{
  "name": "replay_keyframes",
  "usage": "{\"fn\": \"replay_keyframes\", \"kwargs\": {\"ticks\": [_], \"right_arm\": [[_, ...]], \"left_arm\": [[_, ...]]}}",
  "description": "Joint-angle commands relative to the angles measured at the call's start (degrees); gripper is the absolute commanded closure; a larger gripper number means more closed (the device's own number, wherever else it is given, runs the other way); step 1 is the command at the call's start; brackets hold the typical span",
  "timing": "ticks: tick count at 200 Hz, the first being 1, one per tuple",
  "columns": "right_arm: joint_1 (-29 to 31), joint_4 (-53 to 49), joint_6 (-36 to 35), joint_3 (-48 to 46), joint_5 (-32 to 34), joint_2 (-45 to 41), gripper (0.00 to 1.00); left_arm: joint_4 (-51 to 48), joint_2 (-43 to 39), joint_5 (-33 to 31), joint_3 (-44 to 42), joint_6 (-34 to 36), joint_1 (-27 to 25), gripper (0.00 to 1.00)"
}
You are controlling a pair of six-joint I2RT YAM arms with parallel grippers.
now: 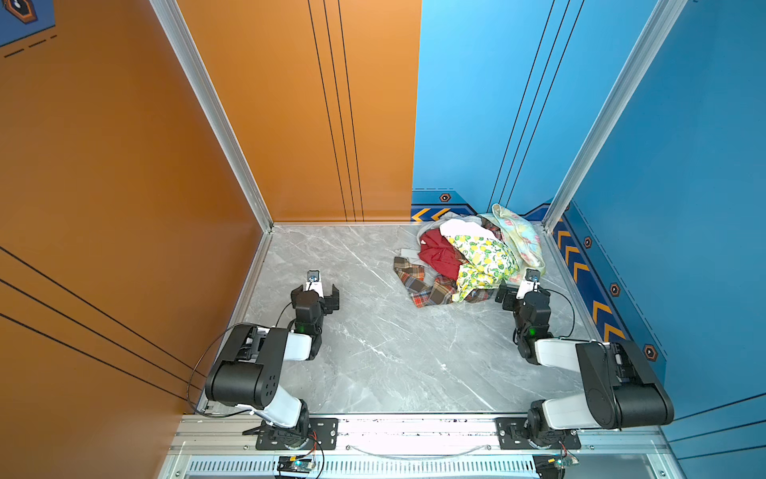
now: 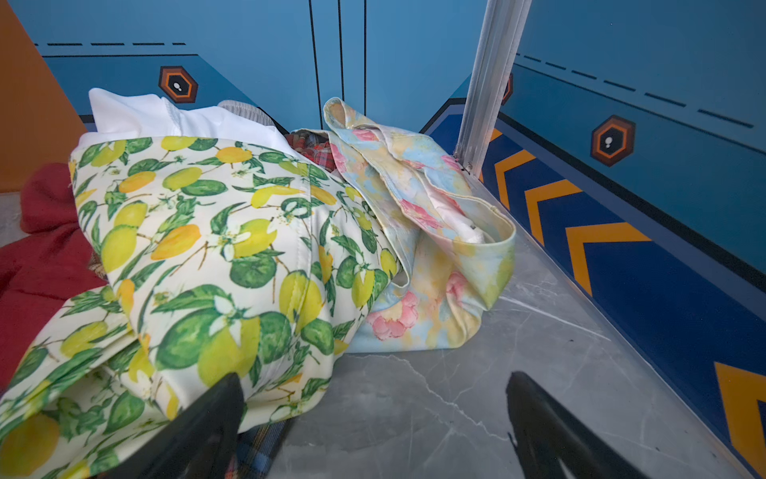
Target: Pick out a specific cloth from the pile
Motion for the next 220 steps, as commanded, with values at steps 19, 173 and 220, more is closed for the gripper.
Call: {"fn": "replay_keyframes", "kwargs": {"ticks": [19,173,220], "right_arm": [[1.0,-0.4,1.9,-1.9,8.3,-3.4,0.0],[15.0,-40.6,1.8,19.9,16.4,-19.2,0.02],[22.3,-51.5,-0.7,31.2,12.8,-10.5,0.01]], "left_arm": [[-2.7,-2.2,-2.6,0.8,1.4,-0.4,0.02],[-53.1,-5.5,22.6,30.9,-22.5,-11.0,0.02],[-53.9,-4.8,30.3,32.6,-28.1,-12.4,0.02]]}}
